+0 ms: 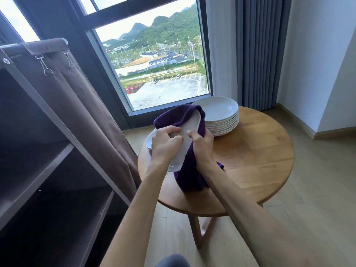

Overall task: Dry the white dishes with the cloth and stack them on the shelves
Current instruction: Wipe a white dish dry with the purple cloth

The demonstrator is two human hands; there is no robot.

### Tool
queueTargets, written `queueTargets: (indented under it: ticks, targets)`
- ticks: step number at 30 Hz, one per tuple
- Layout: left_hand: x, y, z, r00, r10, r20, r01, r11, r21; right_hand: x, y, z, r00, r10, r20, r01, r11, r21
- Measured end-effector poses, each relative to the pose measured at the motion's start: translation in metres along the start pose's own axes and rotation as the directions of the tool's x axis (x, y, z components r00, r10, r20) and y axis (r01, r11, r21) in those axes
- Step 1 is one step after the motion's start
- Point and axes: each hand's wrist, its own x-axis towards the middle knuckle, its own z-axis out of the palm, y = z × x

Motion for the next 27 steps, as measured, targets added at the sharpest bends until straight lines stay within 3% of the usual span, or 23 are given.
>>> queueTargets:
  ticks: [1,3,7,10,13,15,16,20,23,27]
  targets:
    - [0.004,-0.003,-0.007,0.997,0.027,-0.078,-0.019,0.995,0.1,0.0,0.004,-0.003,0.998,0.063,-0.019,-0.062,0.996,0.059]
    - [0.011,-0.007,-0.019,0.975,0.078,-0.206,-0.061,0.994,0.088,0.002,0.007,-0.009,0.99,0.143,0.005,-0.142,0.984,0.111]
    - [0.017,-0.014,-0.029,0.979,0.032,-0.2,-0.016,0.997,0.08,0.012,0.001,-0.016,0.966,0.24,0.096,-0.251,0.961,0.119]
    - [0.025,-0.019,-0.035,0.995,-0.091,-0.047,0.08,0.979,-0.187,0.008,0.0,-0.018,0.926,0.322,0.198,-0.36,0.912,0.198]
    - [0.031,-0.019,-0.035,0.968,-0.241,0.063,0.24,0.834,-0.497,-0.001,0.01,-0.02,0.883,0.335,0.33,-0.441,0.834,0.332]
    - [0.035,-0.024,-0.032,0.958,-0.278,0.072,0.27,0.785,-0.558,-0.003,0.016,-0.023,0.865,0.362,0.348,-0.478,0.807,0.346]
    - [0.037,-0.026,-0.031,0.96,-0.272,0.07,0.268,0.81,-0.521,-0.004,0.018,-0.024,0.851,0.384,0.359,-0.501,0.8,0.33]
    - [0.039,-0.033,-0.031,0.964,-0.21,0.163,0.228,0.968,-0.104,0.002,0.018,-0.025,0.773,0.473,0.423,-0.582,0.794,0.175]
    - [0.04,-0.037,-0.034,0.991,-0.13,-0.038,0.127,0.99,-0.064,0.009,0.015,-0.023,0.789,0.508,0.344,-0.562,0.824,0.074]
    - [0.038,-0.041,-0.03,0.96,-0.054,-0.276,0.035,0.997,-0.072,0.02,0.008,-0.012,0.842,0.469,0.267,-0.493,0.869,0.029]
